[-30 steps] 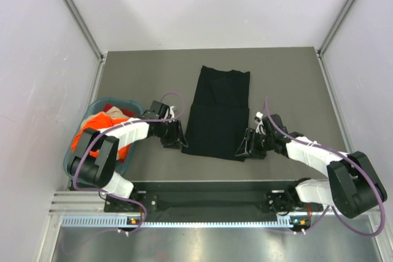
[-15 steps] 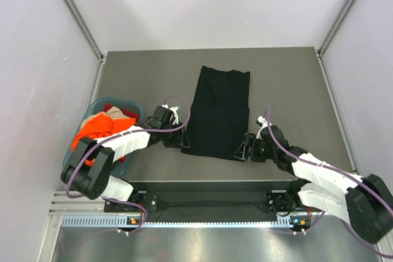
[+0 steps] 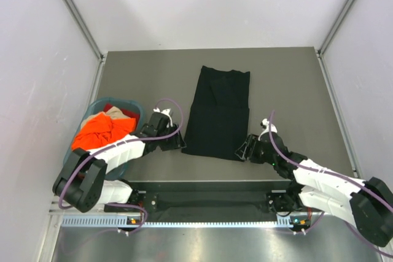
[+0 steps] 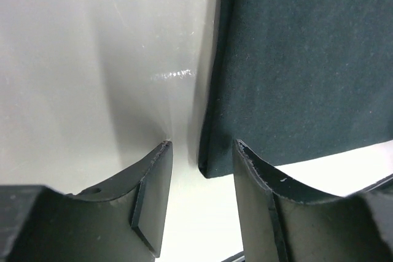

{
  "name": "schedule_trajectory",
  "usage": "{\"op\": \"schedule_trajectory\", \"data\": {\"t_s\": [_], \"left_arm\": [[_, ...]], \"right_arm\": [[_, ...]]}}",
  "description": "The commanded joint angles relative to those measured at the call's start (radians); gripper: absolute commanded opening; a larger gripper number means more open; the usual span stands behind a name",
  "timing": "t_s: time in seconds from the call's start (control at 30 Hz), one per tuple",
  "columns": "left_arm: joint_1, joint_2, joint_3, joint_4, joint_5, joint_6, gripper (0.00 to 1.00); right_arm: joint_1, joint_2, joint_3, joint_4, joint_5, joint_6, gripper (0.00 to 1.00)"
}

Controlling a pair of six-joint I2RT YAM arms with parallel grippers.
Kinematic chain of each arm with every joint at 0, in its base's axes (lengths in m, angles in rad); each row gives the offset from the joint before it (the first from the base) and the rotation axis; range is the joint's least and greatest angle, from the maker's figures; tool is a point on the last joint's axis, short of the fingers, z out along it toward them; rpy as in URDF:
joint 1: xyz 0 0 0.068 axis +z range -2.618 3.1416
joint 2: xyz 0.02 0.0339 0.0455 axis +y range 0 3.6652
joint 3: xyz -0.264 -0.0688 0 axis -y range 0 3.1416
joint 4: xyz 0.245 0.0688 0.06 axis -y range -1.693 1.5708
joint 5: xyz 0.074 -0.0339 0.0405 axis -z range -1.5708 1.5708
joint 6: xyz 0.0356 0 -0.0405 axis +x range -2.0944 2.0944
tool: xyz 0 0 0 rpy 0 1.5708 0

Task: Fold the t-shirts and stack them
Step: Fold the tshirt

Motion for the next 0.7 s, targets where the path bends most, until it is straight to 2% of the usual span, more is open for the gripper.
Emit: {"op": "schedule_trajectory", "data": {"t_s": [0.0,0.13,0.4,0.67], "left_arm": [[-0.002,0.020,-0.034,-0.003,-0.014,-0.020,0.49],[-0.002,0.038,-0.040,0.003,-0.001,-0.025,0.46],[-0.004,0.072,-0.006,-0.046,0.017,-0.034,0.45],[0.001,0.149,0.123,-0.321,0.000,-0.103,0.48]], "right_arm": [[0.053,0.056,-0.038,-0.084,0.035,0.047,0.54],[0.067,0.036,-0.035,-0.113,0.050,0.068,0.51],[0.076,-0.021,-0.016,-0.239,0.078,0.129,0.53],[0.081,-0.048,0.031,-0.331,0.019,0.264,0.58]]}}
